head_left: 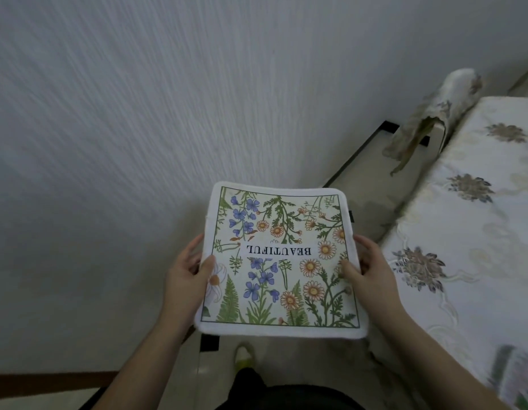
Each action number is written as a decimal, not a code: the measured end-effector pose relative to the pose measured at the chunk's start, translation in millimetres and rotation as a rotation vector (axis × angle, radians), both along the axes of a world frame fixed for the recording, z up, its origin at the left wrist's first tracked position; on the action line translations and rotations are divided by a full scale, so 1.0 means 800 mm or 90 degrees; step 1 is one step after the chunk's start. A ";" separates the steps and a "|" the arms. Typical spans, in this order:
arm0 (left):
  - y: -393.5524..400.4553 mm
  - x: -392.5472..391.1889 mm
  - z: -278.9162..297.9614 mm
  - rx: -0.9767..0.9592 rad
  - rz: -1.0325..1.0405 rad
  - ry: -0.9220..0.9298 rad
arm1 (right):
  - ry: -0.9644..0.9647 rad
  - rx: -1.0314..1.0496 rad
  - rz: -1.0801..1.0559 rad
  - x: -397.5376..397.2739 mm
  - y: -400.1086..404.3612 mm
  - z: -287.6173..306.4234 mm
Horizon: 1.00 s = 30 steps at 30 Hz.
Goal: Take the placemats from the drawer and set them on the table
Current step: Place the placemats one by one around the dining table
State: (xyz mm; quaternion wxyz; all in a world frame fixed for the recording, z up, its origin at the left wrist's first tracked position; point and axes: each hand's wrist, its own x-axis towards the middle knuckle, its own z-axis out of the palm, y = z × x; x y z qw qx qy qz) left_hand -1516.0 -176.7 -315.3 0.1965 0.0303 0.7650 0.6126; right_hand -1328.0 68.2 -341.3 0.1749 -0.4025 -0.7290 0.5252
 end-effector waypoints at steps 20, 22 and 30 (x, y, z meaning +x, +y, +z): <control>0.188 -0.275 0.008 0.063 -0.281 0.045 | 0.004 0.057 -0.258 -0.167 0.070 0.028; 0.210 -0.277 0.004 0.061 -0.304 0.035 | -0.006 0.060 -0.293 -0.167 0.076 0.028; 0.323 -0.275 -0.003 0.058 -0.405 -0.006 | -0.008 0.039 -0.413 -0.142 0.124 0.014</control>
